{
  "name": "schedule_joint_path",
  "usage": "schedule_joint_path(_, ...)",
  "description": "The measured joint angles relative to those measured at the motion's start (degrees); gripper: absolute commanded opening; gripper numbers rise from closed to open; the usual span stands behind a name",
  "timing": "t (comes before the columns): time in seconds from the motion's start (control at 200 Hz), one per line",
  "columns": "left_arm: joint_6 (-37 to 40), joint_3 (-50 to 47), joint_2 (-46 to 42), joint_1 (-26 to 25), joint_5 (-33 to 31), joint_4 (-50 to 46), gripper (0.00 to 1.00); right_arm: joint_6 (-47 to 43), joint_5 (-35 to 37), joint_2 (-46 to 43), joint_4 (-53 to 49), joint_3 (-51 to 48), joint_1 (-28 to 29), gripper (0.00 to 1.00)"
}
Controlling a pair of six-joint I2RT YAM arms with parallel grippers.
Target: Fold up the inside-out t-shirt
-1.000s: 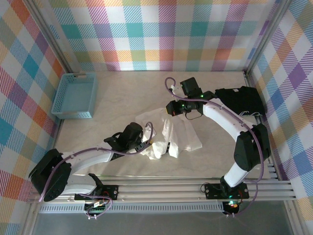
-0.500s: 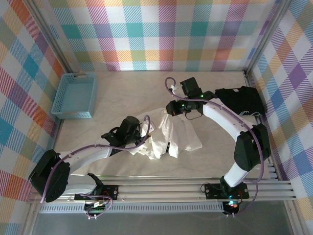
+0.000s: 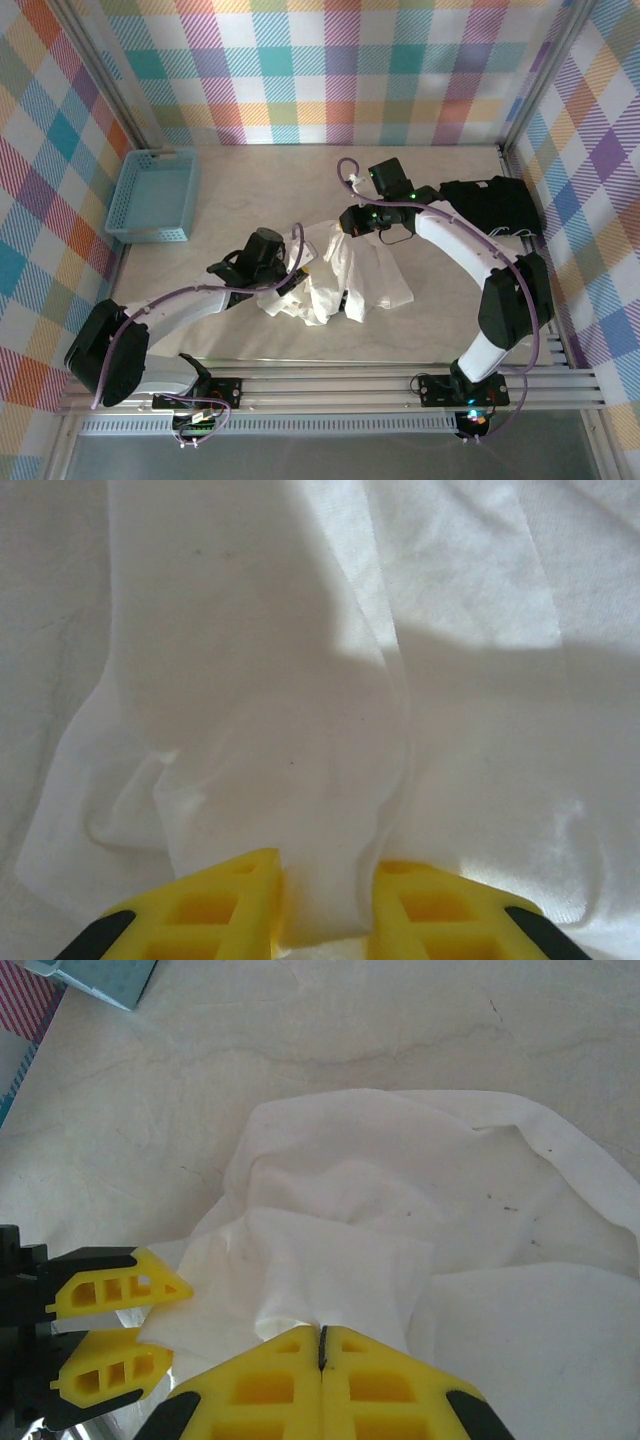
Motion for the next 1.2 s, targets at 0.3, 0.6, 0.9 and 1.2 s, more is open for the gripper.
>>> schedule_joint_path(0.3,-2.34,1.07,0.02,2.21,5.81,-0.94,0.27,0.00,0.00,0.00,0.00,0.00,0.00,0.00)
schedule_joint_path(0.6,-4.04,2.23,0.85,2.54,9.62,-1.03,0.31,0.00,0.00,0.00,0.00,0.00,-0.11,0.00)
schedule_joint_path(0.9,-5.84,3.08,1.44,3.39,12.15,-0.98,0.38,0.00,0.00,0.00,0.00,0.00,-0.17,0.00)
schedule_joint_path(1.2,-7.45,5.92,4.37,4.07,12.07,-2.47,0.29,0.02,0.00,0.00,0.02,0.00,-0.26,0.00)
